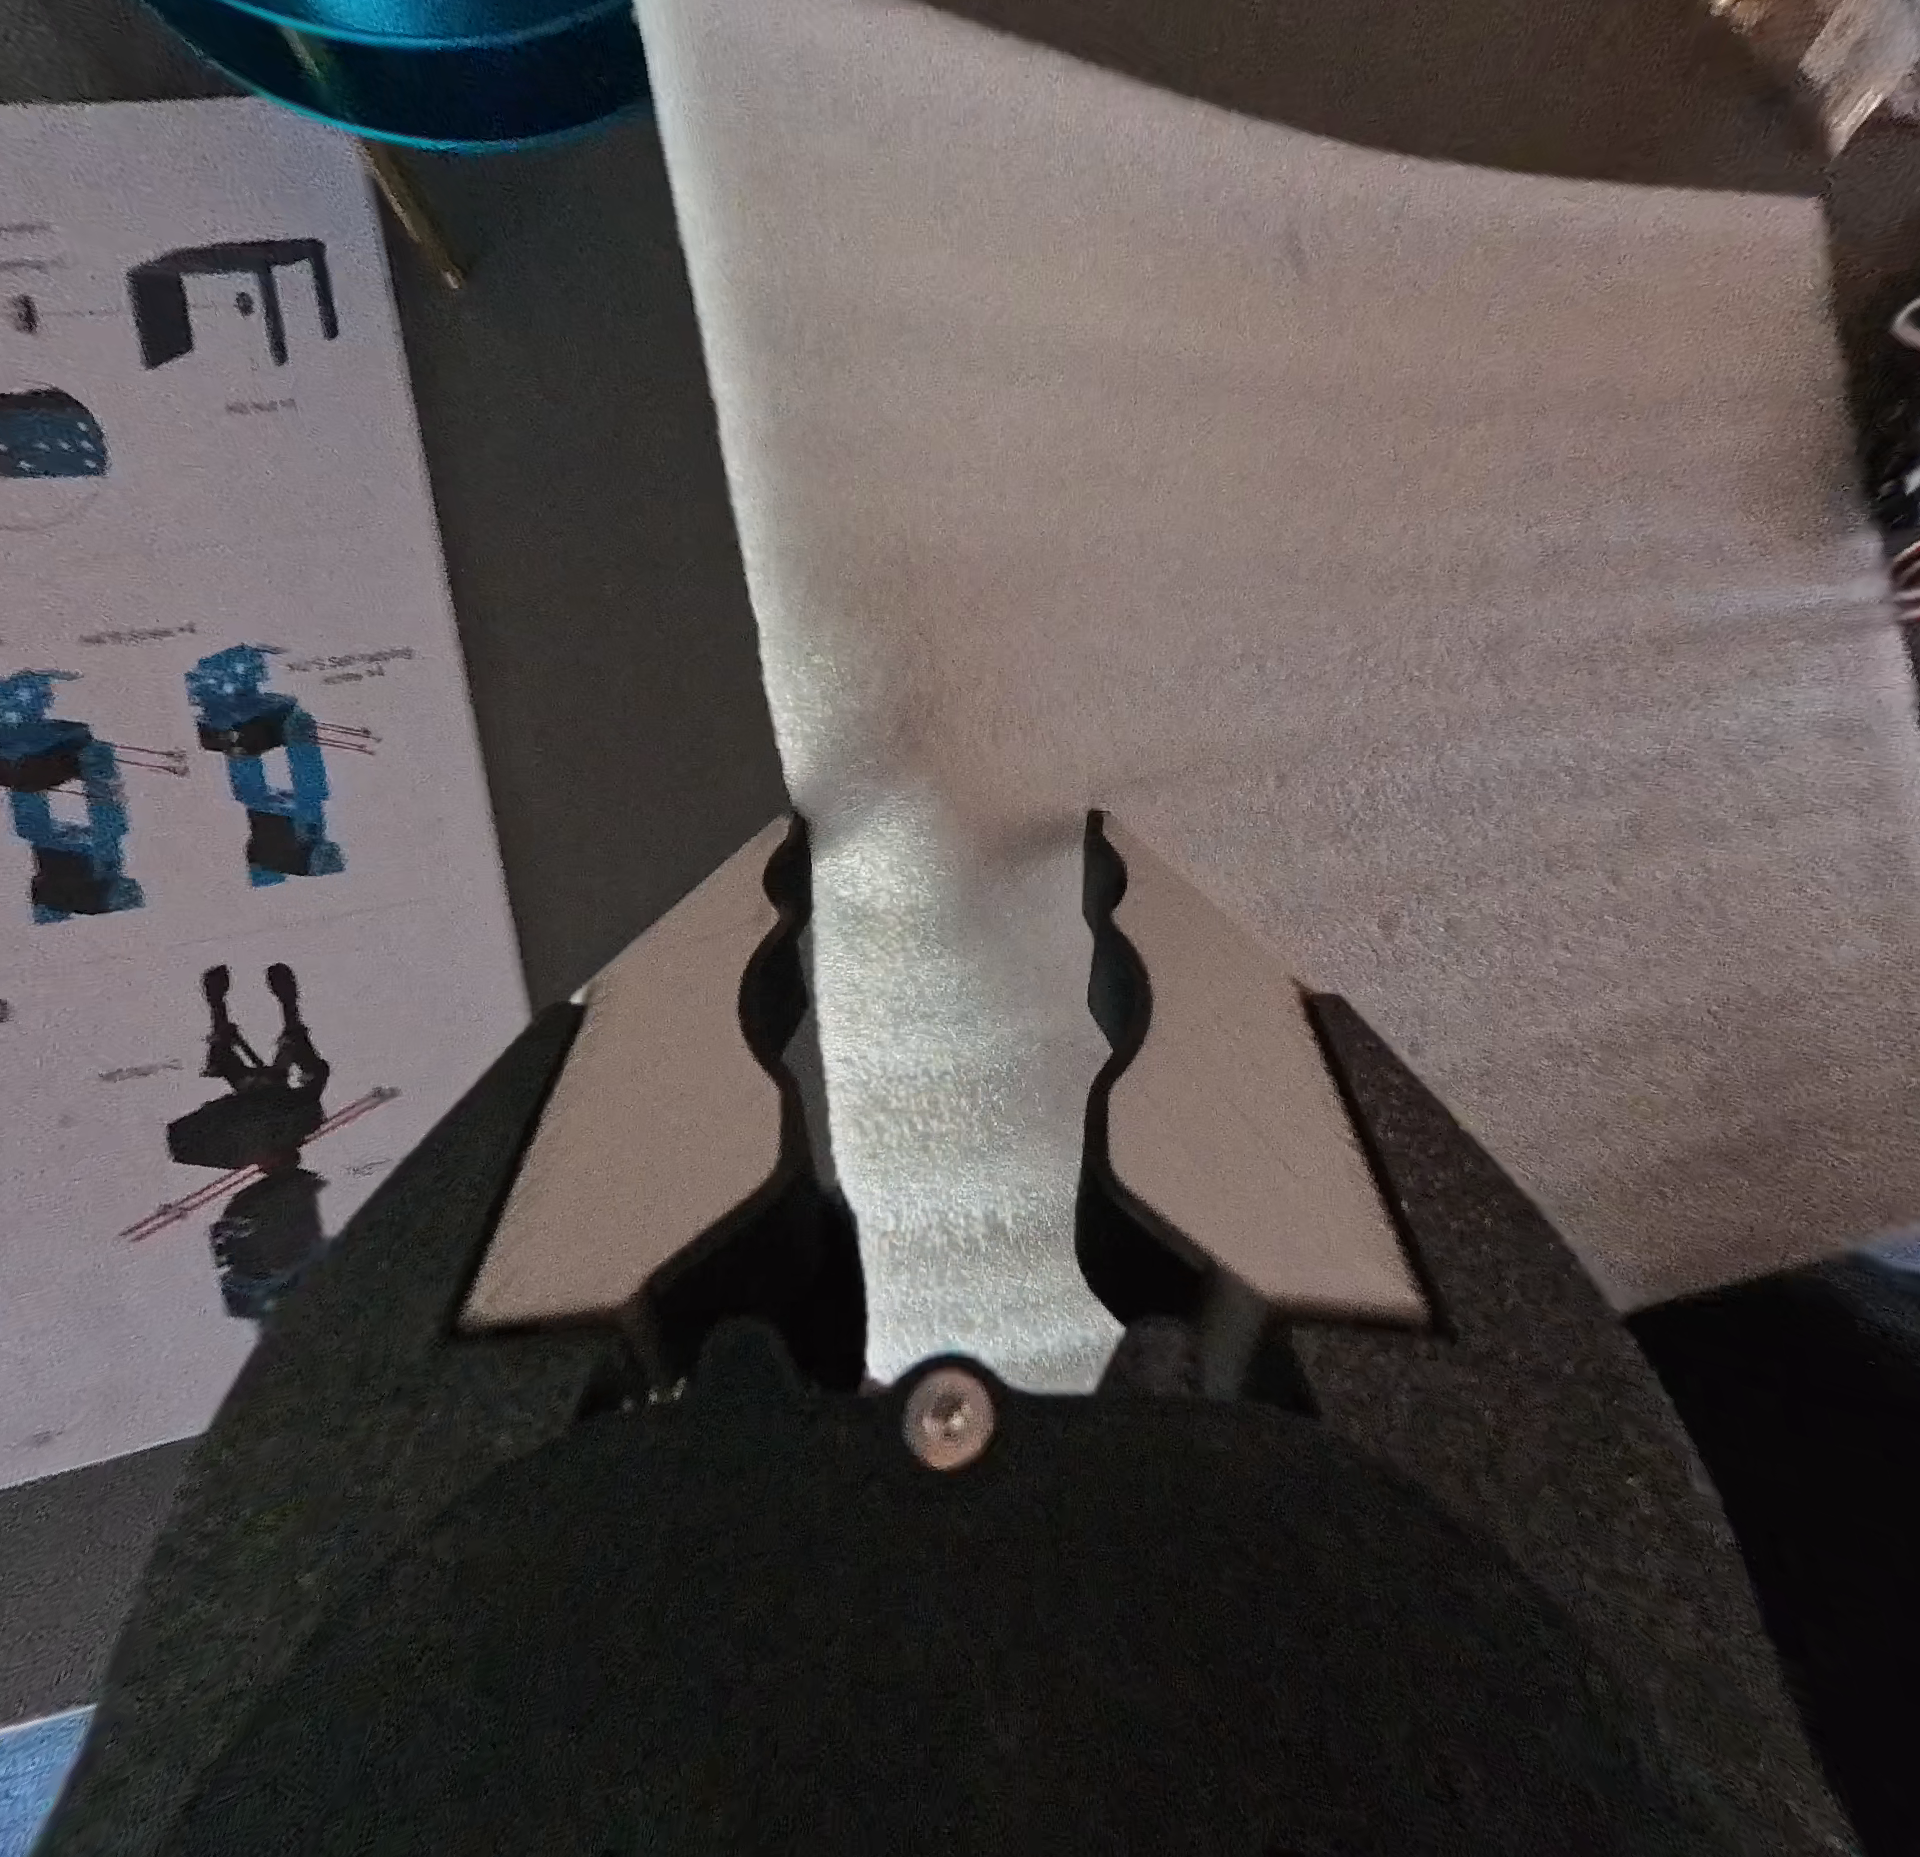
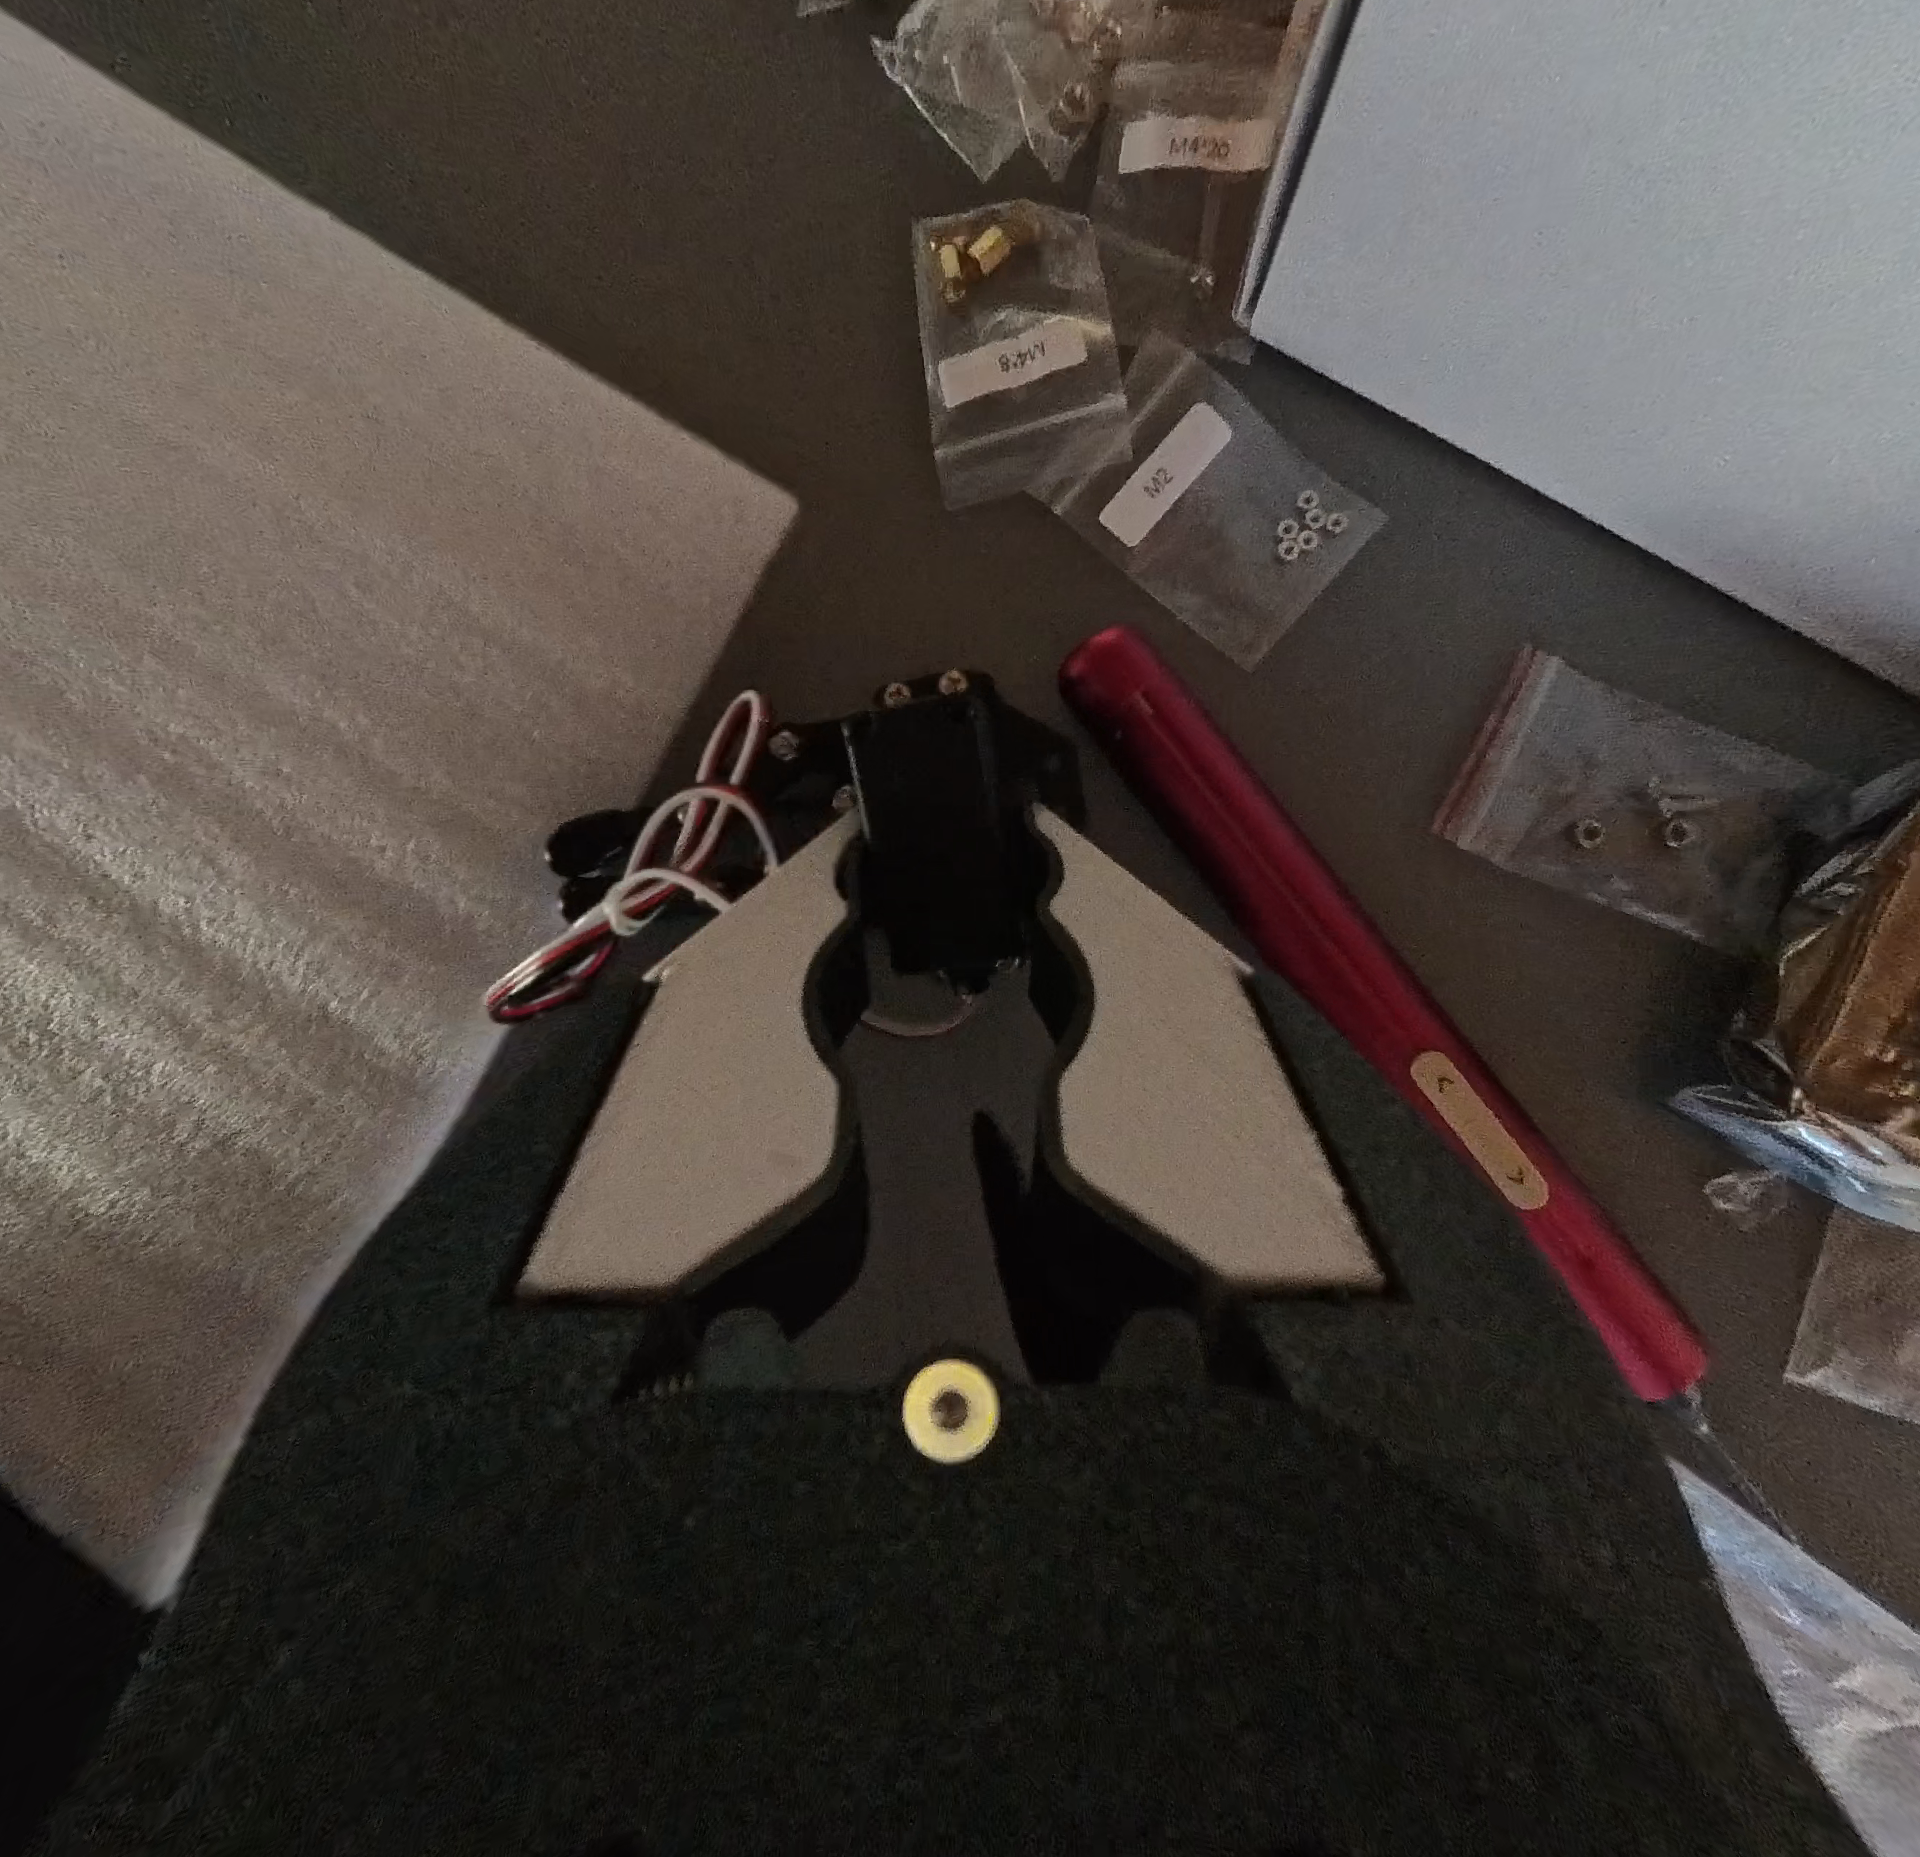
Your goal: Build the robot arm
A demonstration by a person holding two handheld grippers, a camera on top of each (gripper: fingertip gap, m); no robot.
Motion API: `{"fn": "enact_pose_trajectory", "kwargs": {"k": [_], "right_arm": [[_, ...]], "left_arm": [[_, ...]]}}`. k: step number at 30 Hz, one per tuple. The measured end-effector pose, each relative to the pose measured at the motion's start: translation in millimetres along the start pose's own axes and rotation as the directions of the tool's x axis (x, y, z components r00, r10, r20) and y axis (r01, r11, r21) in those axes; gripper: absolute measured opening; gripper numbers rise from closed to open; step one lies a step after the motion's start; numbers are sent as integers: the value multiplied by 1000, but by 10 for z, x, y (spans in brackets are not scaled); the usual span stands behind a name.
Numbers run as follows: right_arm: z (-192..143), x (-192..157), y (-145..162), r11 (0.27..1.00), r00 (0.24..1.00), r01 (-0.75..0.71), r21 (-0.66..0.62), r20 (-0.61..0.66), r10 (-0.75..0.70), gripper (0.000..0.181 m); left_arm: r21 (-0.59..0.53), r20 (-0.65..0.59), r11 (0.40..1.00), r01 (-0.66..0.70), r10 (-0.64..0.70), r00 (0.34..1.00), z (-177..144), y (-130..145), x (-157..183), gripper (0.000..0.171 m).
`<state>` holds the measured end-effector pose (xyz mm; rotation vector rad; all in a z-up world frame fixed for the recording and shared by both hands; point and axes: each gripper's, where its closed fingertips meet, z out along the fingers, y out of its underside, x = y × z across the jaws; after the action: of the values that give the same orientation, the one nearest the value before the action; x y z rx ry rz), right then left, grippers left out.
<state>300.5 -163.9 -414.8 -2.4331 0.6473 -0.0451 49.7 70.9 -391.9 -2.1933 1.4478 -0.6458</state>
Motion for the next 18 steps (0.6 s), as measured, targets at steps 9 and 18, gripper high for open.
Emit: {"fn": "enact_pose_trajectory", "kwargs": {"k": [9, 18], "right_arm": [[-564, 39, -280, 988, 961, 131, 86, -256, -106, 20], [-80, -1409, -85, 988, 981, 152, 3, 122, -151, 21]], "left_arm": [[54, 22, 997, -55, 54, 998, -53, 23, -168, 55], [-67, -120, 973, -222, 213, 970, 126, 360, -58, 43]]}}
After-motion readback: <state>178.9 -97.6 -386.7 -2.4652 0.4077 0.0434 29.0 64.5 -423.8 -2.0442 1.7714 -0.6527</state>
